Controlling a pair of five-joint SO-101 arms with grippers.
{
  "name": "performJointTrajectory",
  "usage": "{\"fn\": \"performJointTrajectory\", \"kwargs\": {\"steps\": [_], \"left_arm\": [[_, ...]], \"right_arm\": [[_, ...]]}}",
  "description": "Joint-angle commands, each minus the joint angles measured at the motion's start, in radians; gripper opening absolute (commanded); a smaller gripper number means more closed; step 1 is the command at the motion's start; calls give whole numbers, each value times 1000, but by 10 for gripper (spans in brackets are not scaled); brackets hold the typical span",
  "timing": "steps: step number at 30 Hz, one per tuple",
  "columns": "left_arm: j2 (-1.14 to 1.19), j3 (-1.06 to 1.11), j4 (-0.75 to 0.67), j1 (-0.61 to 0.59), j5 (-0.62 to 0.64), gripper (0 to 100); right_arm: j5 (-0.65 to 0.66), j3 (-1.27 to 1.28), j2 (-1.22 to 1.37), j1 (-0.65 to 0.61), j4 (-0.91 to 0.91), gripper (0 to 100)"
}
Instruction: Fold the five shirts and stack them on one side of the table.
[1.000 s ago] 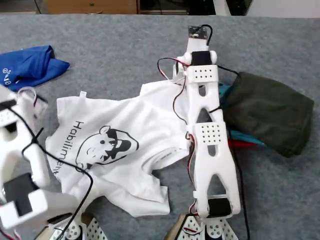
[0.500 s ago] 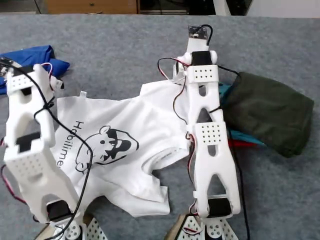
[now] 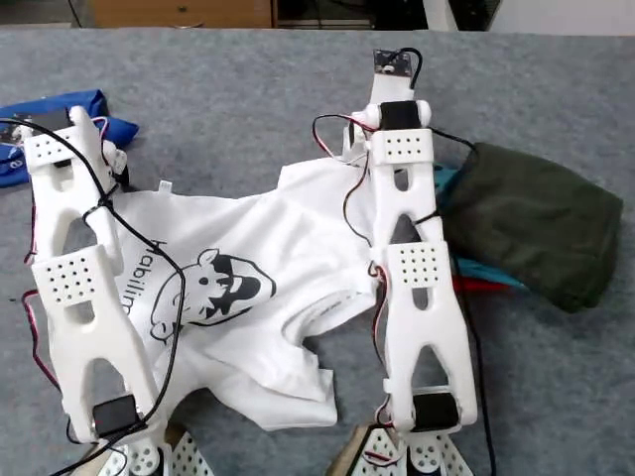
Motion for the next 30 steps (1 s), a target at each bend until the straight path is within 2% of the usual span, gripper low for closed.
{"fn": "performJointTrajectory", "kwargs": {"steps": [1,3,8,15,24,30], "left_arm": [[28,-158,115,14,5,116],[45,-203,161,17,5,140],[38,-216,160,6,2,207],[-68,-204,161,6,-2,217],[-219,112,155,63,-38,215],[-185,120,124,41,-32,215]], "right_arm": [[-6,-42,-13,15,-17,30],[-6,-42,-13,15,-17,30],[-6,-42,-13,15,-15,30],[-5,-42,-13,15,-15,30],[-5,-42,-13,13,-15,30],[-5,-41,-13,13,-14,30]]}}
